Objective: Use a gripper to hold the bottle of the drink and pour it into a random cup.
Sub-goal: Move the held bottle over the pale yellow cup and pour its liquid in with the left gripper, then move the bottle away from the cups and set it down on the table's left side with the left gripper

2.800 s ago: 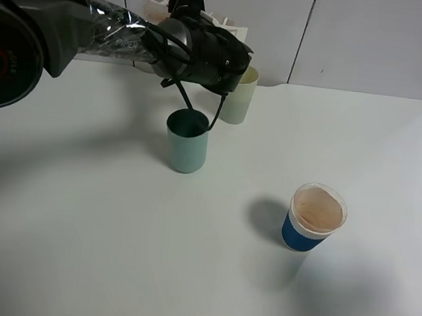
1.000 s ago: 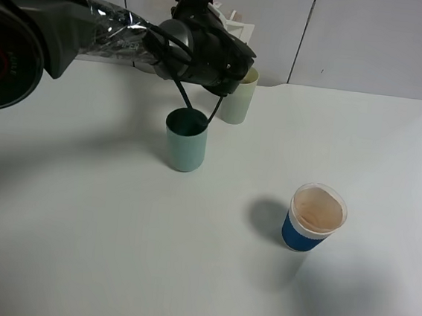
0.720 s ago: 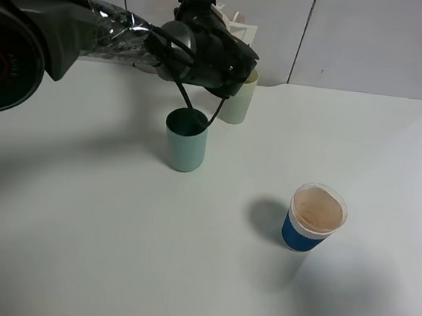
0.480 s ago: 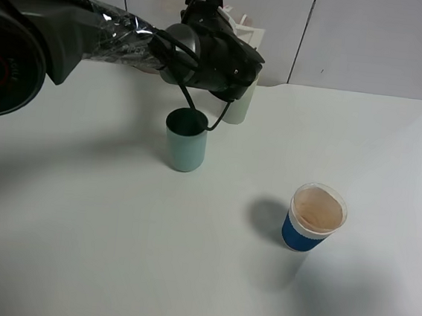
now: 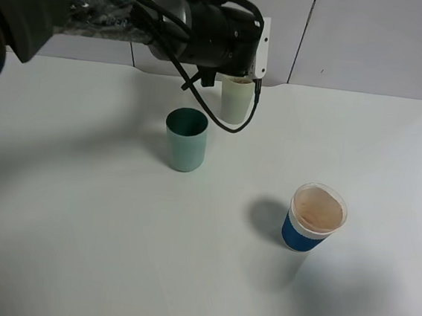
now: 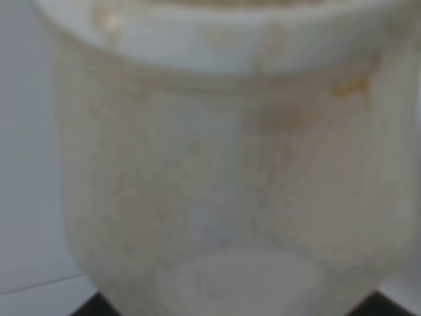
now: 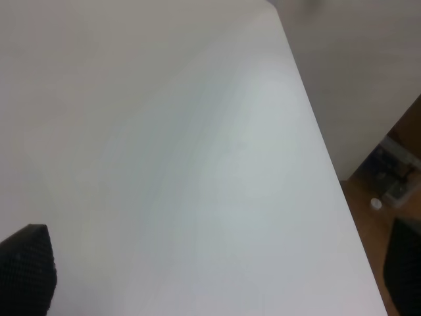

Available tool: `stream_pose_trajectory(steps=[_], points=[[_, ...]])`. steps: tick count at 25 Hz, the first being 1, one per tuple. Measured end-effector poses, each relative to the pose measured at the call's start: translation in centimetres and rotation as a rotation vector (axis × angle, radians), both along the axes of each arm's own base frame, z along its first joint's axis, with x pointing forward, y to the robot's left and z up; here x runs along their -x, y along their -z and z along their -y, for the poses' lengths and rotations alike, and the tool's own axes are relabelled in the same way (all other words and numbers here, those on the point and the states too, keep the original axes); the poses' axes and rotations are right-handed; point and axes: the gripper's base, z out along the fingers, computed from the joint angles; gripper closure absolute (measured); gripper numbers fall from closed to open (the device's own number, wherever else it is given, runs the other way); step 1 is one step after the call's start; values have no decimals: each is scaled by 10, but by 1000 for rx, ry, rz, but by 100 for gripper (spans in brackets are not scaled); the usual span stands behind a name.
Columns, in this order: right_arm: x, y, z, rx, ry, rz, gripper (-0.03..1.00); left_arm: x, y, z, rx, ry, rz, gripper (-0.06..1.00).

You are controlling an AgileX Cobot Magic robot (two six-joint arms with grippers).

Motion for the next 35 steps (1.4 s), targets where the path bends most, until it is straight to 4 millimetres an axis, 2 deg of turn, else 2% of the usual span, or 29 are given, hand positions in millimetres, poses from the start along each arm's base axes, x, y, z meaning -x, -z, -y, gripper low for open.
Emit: stream_pose_trajectory(steps=[8, 13, 18, 23, 27, 28, 29, 31, 32, 35], points=[[0, 0, 0, 0, 0, 0, -2, 11, -60, -6, 424, 30, -67, 62], [0, 0, 0, 0, 0, 0, -2, 8, -92, -28, 707, -9, -121, 62], [0, 0, 0, 0, 0, 0, -2, 5, -114, -61, 967, -69, -169, 62], [0, 0, 0, 0, 0, 0, -2, 8, -120, -104, 1139, -94, -182, 62], [0, 0, 0, 0, 0, 0, -2, 17, -116, -145, 1263, -121, -140, 62], [0, 0, 0, 0, 0, 0, -2, 17, -116, -145, 1263, -121, -140, 62], [0, 0, 0, 0, 0, 0, -2, 21, -117, -154, 1289, -116, -117, 62], [0, 0, 0, 0, 0, 0, -2, 28, -110, -173, 1317, -126, -85, 62], [0, 0, 0, 0, 0, 0, -2, 35, -106, -189, 1338, -127, -47, 62], [0, 0, 0, 0, 0, 0, -2, 46, -87, -213, 1350, -171, -30, 62]])
